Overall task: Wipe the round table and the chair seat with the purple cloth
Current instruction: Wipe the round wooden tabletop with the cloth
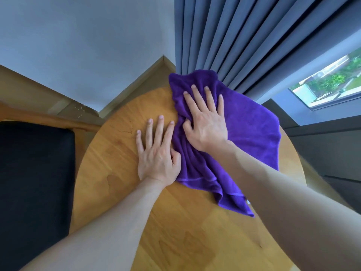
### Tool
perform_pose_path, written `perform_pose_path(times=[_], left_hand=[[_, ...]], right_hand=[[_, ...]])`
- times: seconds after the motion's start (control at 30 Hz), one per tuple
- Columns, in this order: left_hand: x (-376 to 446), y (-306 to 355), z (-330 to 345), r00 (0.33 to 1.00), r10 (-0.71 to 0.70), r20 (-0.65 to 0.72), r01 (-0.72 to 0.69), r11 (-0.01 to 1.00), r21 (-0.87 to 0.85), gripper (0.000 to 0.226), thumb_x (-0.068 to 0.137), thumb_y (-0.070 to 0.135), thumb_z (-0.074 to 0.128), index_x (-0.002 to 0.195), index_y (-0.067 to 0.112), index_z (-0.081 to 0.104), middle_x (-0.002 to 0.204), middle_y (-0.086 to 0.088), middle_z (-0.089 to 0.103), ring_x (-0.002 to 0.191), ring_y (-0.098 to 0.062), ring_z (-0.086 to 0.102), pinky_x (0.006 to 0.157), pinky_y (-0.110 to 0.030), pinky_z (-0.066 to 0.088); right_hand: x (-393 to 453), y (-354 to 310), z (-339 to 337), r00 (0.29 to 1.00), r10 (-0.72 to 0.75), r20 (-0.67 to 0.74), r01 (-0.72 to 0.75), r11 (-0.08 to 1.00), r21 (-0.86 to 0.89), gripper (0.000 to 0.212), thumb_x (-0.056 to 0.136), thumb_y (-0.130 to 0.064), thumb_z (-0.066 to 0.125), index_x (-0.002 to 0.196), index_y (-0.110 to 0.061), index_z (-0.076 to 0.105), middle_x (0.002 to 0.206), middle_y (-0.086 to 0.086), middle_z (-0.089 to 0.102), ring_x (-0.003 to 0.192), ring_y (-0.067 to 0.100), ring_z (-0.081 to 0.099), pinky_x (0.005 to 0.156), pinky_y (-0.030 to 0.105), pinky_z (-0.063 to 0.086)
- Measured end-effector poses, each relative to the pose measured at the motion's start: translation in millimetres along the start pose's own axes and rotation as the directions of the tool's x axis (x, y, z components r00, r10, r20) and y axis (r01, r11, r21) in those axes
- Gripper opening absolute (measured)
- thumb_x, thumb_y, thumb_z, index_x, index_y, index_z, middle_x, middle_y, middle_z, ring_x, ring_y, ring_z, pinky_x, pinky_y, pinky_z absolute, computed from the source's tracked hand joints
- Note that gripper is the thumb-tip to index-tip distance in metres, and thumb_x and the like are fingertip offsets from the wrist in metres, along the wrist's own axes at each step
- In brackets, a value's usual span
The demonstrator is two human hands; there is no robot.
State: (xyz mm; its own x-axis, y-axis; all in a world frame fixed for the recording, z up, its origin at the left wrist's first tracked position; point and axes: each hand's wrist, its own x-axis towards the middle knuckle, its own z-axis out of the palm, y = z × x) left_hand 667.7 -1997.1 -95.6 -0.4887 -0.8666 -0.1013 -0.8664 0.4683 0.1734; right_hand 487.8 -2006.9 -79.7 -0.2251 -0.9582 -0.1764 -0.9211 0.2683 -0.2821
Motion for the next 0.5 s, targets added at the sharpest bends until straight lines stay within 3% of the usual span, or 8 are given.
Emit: perform_pose_path(times=[0.07, 0.23, 0.33, 0.5], left_hand=[[-0.2, 0.4, -1.2, 1.0, 0.004, 0.001, -0.004, 1.0, 0.008, 0.078, 0.085, 0.034, 0.036, 0.161, 0.026, 0.025, 0.172, -0.002, 0.012, 0.159, -0.028, 0.005, 0.125, -0.061, 0.011], [-1.0, 1.2, -3.9, 1.0, 0.006, 0.022, -0.006, 1.0, 0.007, 0.07, 0.082, 0.031, 0.041, 0.152, 0.02, 0.04, 0.172, -0.004, 0.015, 0.159, -0.028, 0.007, 0.124, -0.061, 0.012], [-0.2, 1.8, -4.3, 1.0, 0.002, 0.013, -0.002, 1.0, -0.018, 0.073, 0.082, 0.032, 0.042, 0.154, 0.021, 0.038, 0.172, -0.003, 0.014, 0.159, -0.028, 0.008, 0.125, -0.061, 0.011], [0.2, 0.5, -2.1, 1.0, 0.005, 0.006, -0.004, 1.0, -0.024, 0.078, 0.086, 0.03, 0.036, 0.163, 0.027, 0.023, 0.173, -0.001, 0.012, 0.159, -0.026, 0.004, 0.125, -0.061, 0.011]], right_hand=[[-3.6, -11.9, 5.7, 1.0, -0.009, -0.001, 0.009, 1.0, 0.019, 0.075, 0.09, -0.041, 0.036, 0.162, -0.026, 0.022, 0.171, -0.002, 0.013, 0.158, 0.029, 0.002, 0.125, 0.057, -0.002], [-31.0, 6.1, 4.4, 0.966, -0.248, 0.07, 0.245, 0.969, 0.041, 0.076, 0.087, -0.037, 0.036, 0.162, -0.027, 0.025, 0.171, -0.006, 0.015, 0.158, 0.026, 0.004, 0.126, 0.053, -0.003], [-31.5, 30.3, -2.5, 0.943, -0.319, 0.096, 0.32, 0.947, 0.005, 0.081, 0.083, -0.04, 0.04, 0.161, -0.027, 0.026, 0.17, -0.006, 0.017, 0.158, 0.024, 0.008, 0.127, 0.052, 0.0], [1.6, 19.0, -2.8, 0.996, -0.08, -0.029, 0.08, 0.997, 0.013, 0.079, 0.084, -0.043, 0.043, 0.159, -0.027, 0.03, 0.169, -0.004, 0.021, 0.157, 0.028, 0.011, 0.126, 0.054, 0.001]])
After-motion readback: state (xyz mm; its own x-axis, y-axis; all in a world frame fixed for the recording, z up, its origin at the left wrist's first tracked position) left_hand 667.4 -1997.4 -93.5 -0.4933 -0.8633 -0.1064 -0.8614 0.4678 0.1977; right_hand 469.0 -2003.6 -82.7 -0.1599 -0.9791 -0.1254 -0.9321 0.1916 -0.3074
